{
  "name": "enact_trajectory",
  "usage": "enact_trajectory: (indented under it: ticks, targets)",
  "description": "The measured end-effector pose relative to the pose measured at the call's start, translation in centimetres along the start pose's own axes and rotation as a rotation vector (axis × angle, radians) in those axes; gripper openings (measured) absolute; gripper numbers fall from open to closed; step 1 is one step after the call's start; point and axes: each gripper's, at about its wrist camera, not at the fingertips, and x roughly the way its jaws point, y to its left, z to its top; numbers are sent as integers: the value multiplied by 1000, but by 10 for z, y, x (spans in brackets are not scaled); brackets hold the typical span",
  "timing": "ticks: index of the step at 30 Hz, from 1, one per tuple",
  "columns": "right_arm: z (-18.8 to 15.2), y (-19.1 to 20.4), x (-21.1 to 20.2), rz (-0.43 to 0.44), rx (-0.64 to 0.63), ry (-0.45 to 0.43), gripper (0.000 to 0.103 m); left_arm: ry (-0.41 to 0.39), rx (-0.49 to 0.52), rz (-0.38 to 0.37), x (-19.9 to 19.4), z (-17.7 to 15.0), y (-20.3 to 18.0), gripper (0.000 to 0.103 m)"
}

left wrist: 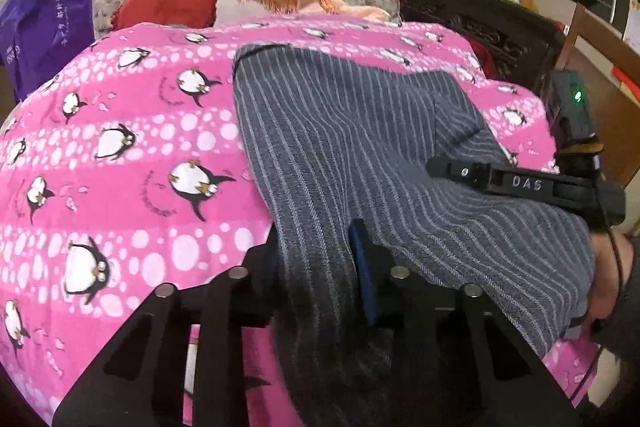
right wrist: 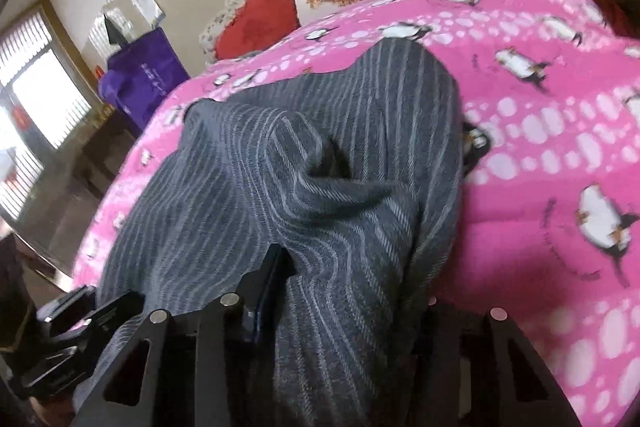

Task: Fold large clothes

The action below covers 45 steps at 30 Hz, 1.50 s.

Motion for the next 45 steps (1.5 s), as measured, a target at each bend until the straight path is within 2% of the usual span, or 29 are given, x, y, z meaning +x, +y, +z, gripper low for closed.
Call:
enact_trajectory:
  ticks: [4,7,8,9,11,13,15,18,19,20,21,22,23,27,28,30,31,33,35,36,38,40,43,45]
  targets:
    - [-3,10,7,41,41,1,43,-29,-15,-12,-20,4,22,25]
    - [-7,28,19,91,81,-11,43,-63,-37,17,-41,7,50,20]
    - [-8,36,24,110,101,-19,44,-77,-50,39,-50,7,64,7]
    - [-8,42,27,123,112,-25,44,-96,-58,65,-59,7,74,3]
    - [-7,57,36,163,126,-35,43,-127,-87,99,-79,7,101,3]
    - [-5,70,42,191,98,-26,43,-98,-129,91,-83,4,123,3]
    - [-4,68,41,186,85,-22,42,-70,-145,116,-79,-2,136,4]
    - [-4,61,33,149,62,-25,42,-20,-171,-1,-66,-7,138,4]
    - [-4,57,30,135,59,-25,42,-3,-170,-45,-60,-6,132,13]
    - [-4,53,27,117,58,-21,48,9,-161,-70,-56,-5,126,31]
    - [-5,46,24,82,61,-11,54,14,-151,-86,-53,-4,119,42]
    - [-8,39,20,76,68,-11,54,3,-144,-100,-50,-2,110,59]
    - [-9,35,17,88,81,-12,56,-10,-144,-114,-49,0,105,68]
    - [-13,32,12,112,113,-6,64,1,-180,-155,-39,8,96,71]
    - [-15,32,10,111,112,-2,65,34,-185,-163,-30,7,93,77]
    - [-19,35,6,109,119,16,67,113,-187,-175,-12,2,92,78]
    - [-20,36,4,112,126,24,68,146,-207,-204,-4,-1,93,78]
    - [-28,40,-1,143,145,71,75,158,-302,-296,1,-10,103,78]
    - [-39,44,-5,184,159,100,77,163,-317,-346,0,-13,105,74]
    - [-43,44,-5,195,160,108,78,167,-302,-347,-1,-14,101,71]
    - [-44,40,-2,211,167,97,77,136,-266,-304,-10,-15,94,49]
    - [-42,36,4,237,178,82,63,92,-252,-261,-21,-16,89,35]
    - [-45,24,10,325,272,62,51,32,-185,-195,-42,-14,75,31]
    - [-50,28,14,389,300,55,50,9,-165,-177,-54,-14,73,30]
